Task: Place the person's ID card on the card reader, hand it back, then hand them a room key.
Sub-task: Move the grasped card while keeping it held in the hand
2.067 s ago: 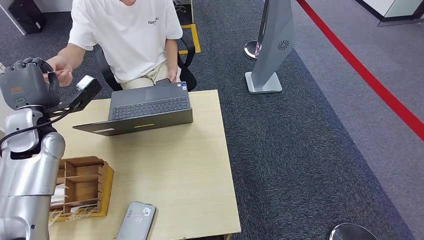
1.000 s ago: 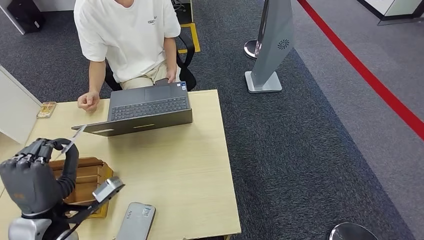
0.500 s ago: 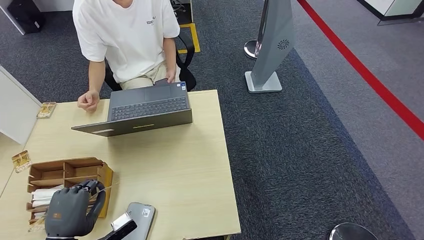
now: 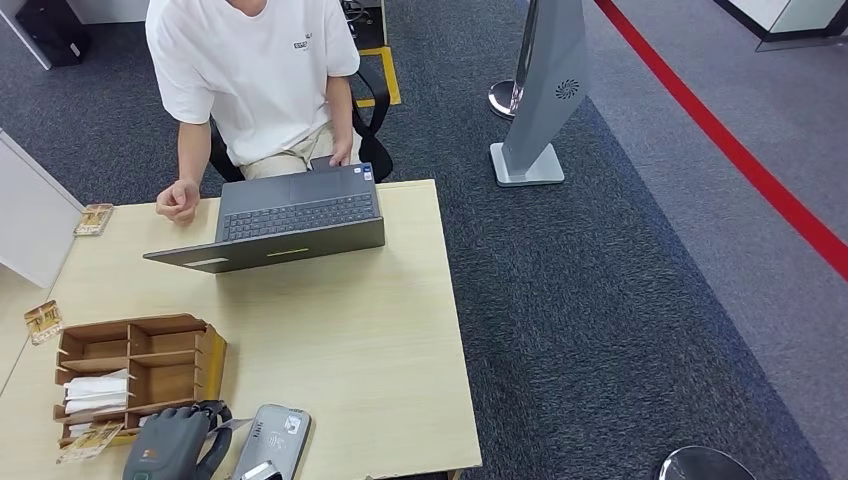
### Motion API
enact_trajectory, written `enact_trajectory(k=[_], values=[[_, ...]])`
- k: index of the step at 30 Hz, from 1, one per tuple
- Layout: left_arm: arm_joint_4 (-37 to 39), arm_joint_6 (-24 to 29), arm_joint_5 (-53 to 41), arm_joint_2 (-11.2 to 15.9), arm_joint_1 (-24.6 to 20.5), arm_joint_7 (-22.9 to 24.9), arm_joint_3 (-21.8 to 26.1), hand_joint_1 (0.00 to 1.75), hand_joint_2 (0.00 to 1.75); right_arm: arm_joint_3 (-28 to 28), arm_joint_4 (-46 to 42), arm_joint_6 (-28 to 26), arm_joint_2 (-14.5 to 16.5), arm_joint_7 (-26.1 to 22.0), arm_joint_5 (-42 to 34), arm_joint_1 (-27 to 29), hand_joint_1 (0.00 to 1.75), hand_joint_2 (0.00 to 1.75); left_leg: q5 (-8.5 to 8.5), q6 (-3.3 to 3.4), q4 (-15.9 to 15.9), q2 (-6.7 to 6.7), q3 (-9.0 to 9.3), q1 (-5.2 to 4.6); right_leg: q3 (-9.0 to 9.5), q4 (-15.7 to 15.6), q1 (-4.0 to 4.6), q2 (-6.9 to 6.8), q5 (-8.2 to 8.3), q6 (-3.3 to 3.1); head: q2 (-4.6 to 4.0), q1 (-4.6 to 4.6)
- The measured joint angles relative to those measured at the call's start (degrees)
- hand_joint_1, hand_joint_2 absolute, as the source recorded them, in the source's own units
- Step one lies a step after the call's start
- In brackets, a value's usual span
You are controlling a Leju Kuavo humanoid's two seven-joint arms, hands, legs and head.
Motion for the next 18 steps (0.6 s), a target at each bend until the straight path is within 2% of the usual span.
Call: enact_trajectory(k=[13, 18], values=[[2.54, 1.63, 1.28, 1.09, -0.93, 1.65, -5.67, 1.75, 1.75, 0.04, 0.00, 0.20, -0.01, 0.23, 1.39, -0.03, 0.00, 1.75, 0.00, 0.00, 0.00, -0.04, 0.02, -0.01, 0.06, 0.00, 0.00, -0.08, 0.00, 0.00, 0.00, 0.01], [2.69, 3.33, 1.26, 1.13, -1.05, 2.65, -6.52, 1.75, 1.75, 0.15, 0.00, 0.34, 0.02, 0.51, 1.87, -0.09, 0.00, 1.75, 0.00, 0.00, 0.00, -0.04, 0.03, 0.00, 0.06, 0.00, 0.00, -0.08, 0.00, 0.00, 0.00, 0.00]])
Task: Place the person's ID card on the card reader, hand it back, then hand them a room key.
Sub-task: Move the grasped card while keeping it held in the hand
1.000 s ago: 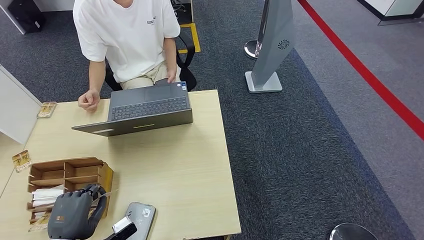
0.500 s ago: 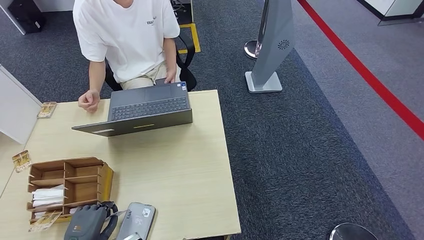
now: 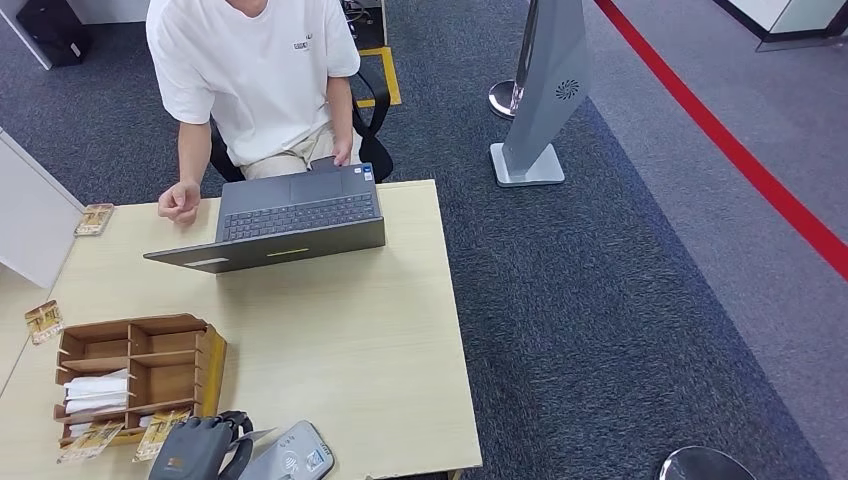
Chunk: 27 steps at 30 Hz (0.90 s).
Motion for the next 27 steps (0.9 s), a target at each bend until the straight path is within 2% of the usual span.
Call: enact_trajectory(k=[7, 14, 19, 23, 27], values=[[-1.45, 2.29, -2.57, -0.73, -0.75, 0.01, -0.23, 1.75, 1.75, 0.06, 0.00, 0.01, 0.00, 0.03, 0.12, 0.01, 0.00, 1.75, 0.00, 0.00, 0.00, 0.00, 0.01, 0.00, 0.00, 0.00, 0.00, 0.00, 0.00, 0.00, 0.00, 0.01], [-5.95, 5.06, -6.11, -3.71, -2.11, -1.62, 0.09, 1.75, 1.75, 0.37, 0.00, 0.01, 0.09, 0.02, 0.61, 0.01, 0.00, 1.75, 0.00, 0.00, 0.01, 0.01, 0.02, -0.01, 0.11, 0.00, -0.01, 0.01, 0.01, 0.00, 0.00, 0.01], [-8.50, 8.49, -7.49, -5.44, -2.20, -6.42, 0.44, 1.75, 1.75, 0.62, 0.00, 0.01, 0.15, -0.12, 1.43, -0.01, 0.00, 1.75, 0.00, 0.00, 0.02, -0.02, 0.03, 0.00, 0.14, 0.00, 0.00, 0.00, 0.01, 0.00, 0.00, 0.01], [-10.18, 5.58, -7.01, -5.54, -2.17, -9.56, -0.34, 1.75, 1.75, 1.42, 0.00, 0.15, 0.16, -0.22, 2.16, -0.04, 0.00, 1.75, 0.00, 0.00, 0.01, -0.01, 0.04, 0.00, 0.12, 0.00, 0.00, 0.01, 0.00, 0.00, 0.00, 0.01], [-10.32, 3.29, -6.24, -3.60, -2.14, -9.98, -3.05, 1.75, 1.75, 1.96, 0.00, 0.45, 0.15, -0.28, 2.62, -0.09, 0.00, 1.75, 0.00, 0.00, 0.00, 0.00, 0.04, 0.01, 0.07, 0.00, 0.01, 0.02, 0.00, -0.01, 0.00, 0.01]])
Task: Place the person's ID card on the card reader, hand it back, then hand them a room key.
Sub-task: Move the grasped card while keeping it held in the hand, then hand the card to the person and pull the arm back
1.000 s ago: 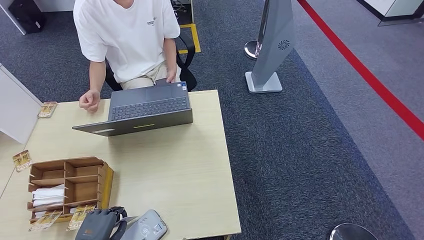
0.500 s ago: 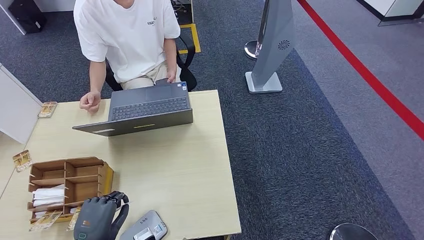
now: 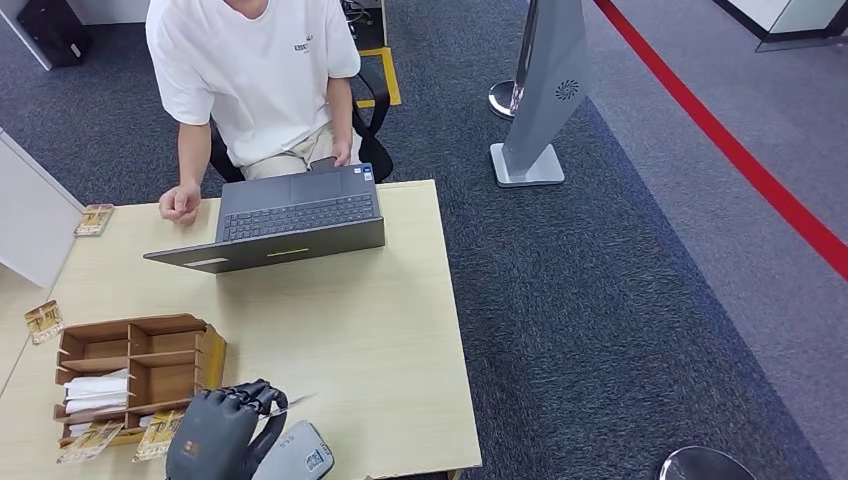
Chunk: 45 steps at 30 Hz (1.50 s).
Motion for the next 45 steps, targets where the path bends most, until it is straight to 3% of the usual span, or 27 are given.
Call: enact_trajectory(k=[16, 24, 45], values=[[-1.25, -1.13, 0.70, 9.02, 0.91, 4.55, -5.17, 1.75, 1.75, 1.41, 0.00, 0.30, -0.15, -0.04, 0.83, -0.19, 0.00, 1.75, 0.00, 0.00, -0.01, 0.00, 0.00, 0.00, -0.03, 0.00, 0.01, -0.01, -0.01, 0.00, 0.00, -0.01], [-1.85, -1.19, 0.64, 10.14, 0.99, 5.08, -5.54, 1.75, 1.75, 1.41, 0.00, 0.30, -0.15, -0.04, 0.93, -0.20, 0.00, 1.75, 0.00, 0.00, -0.01, -0.01, 0.01, 0.01, 0.01, 0.00, 0.01, -0.01, 0.00, 0.00, 0.00, 0.01], [-1.84, -6.25, -0.13, 12.75, 0.97, 13.48, -7.16, 1.75, 1.75, 5.27, 0.02, 0.86, -0.37, -0.10, 3.61, -0.43, 0.00, 1.75, 0.00, 0.00, -0.01, 0.00, 0.02, 0.01, -0.01, 0.00, 0.01, -0.01, -0.01, 0.00, 0.00, -0.01]])
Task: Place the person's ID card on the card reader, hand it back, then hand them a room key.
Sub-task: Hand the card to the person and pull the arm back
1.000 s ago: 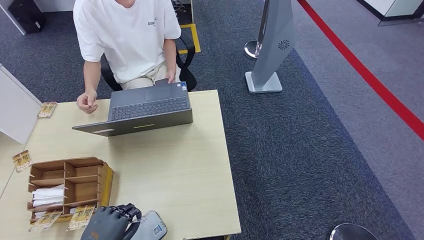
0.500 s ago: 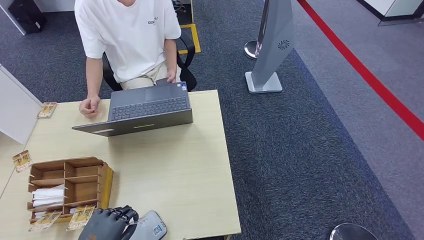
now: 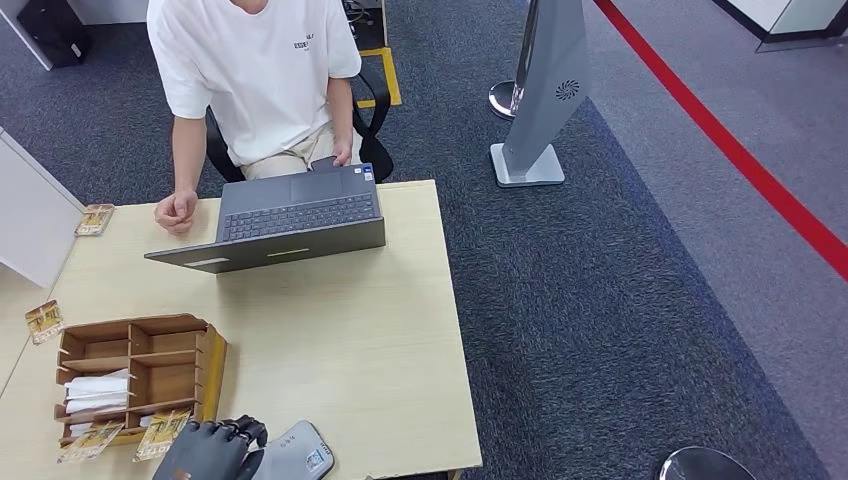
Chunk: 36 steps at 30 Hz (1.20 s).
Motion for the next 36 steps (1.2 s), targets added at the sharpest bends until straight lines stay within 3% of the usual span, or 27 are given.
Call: enact_trajectory(k=[18, 36], values=[[2.34, -4.41, 4.95, 2.31, -1.04, -1.86, -0.95, 1.75, 1.75, 2.33, -0.02, 1.31, -0.31, -0.63, 1.95, -0.35, 0.00, 1.75, 0.00, 0.00, 0.00, 0.00, 0.01, 0.00, 0.01, 0.00, 0.00, 0.00, 0.00, 0.00, 0.00, 0.01], [3.26, -6.12, 6.61, 2.47, -2.58, -2.68, -0.98, 1.75, 1.75, 3.65, -0.02, 1.99, -0.37, -0.76, 3.46, -0.53, 0.00, 1.75, 0.00, 0.00, -0.01, -0.01, 0.08, 0.00, 0.07, 0.00, 0.00, -0.01, 0.00, 0.00, 0.00, 0.01]])
